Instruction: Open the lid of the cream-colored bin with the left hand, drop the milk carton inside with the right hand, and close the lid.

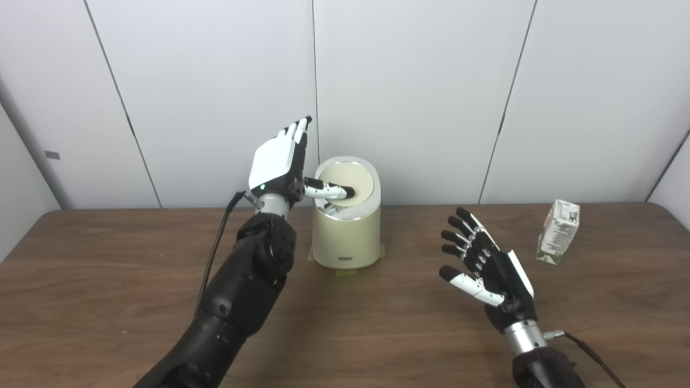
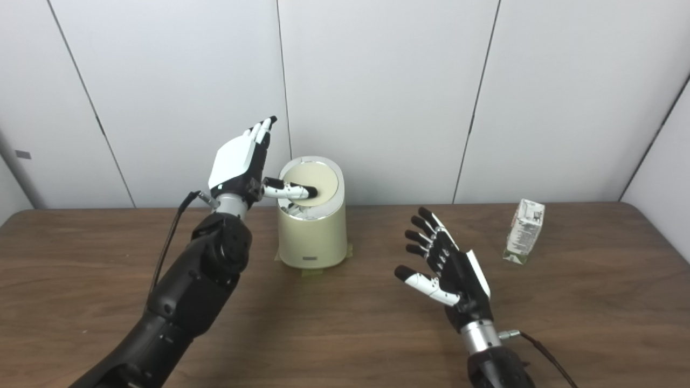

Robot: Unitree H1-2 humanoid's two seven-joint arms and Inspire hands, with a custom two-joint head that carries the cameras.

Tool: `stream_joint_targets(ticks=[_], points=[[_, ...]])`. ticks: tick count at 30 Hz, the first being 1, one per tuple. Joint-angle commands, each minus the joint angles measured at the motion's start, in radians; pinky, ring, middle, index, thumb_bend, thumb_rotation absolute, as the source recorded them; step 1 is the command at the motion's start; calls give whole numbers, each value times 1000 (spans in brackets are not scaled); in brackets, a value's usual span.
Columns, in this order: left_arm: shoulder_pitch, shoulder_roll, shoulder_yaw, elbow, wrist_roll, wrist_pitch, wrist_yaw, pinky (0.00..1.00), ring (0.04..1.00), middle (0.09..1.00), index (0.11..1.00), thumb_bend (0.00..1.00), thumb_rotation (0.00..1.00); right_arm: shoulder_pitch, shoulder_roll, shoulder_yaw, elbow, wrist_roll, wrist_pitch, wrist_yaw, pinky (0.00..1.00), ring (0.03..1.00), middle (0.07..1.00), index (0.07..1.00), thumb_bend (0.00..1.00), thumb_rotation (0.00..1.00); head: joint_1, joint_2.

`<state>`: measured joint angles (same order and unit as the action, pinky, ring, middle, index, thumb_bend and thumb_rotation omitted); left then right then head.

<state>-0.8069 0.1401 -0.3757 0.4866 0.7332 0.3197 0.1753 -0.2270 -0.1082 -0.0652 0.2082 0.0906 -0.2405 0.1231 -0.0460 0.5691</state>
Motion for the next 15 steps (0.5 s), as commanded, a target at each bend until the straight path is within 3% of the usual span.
stream_joint_targets(ticks=[1, 9, 13, 15], points=[[-63, 20, -34, -2, 63, 25, -24, 1000, 1000, 1000, 1000, 1000, 206, -17, 2, 3, -32, -6, -23, -9, 786, 838, 902, 927, 707, 385, 0, 1], [-77, 94, -193, -3, 256, 126, -148, 985, 1000, 1000, 1000, 1000, 141, -15, 2, -2, -29, -20, -28, -23, 773, 826, 893, 919, 733, 409, 1, 6], [-64, 108, -219, 0, 298, 131, -178, 951, 1000, 1000, 1000, 1000, 143, -16, -1, -2, -28, -24, -30, -23, 768, 826, 894, 920, 733, 416, -1, 7], [-46, 104, -202, 5, 279, 112, -150, 953, 1000, 1000, 1000, 1000, 146, -15, -2, -4, -29, -17, -27, -20, 777, 829, 896, 922, 732, 412, -1, 5]])
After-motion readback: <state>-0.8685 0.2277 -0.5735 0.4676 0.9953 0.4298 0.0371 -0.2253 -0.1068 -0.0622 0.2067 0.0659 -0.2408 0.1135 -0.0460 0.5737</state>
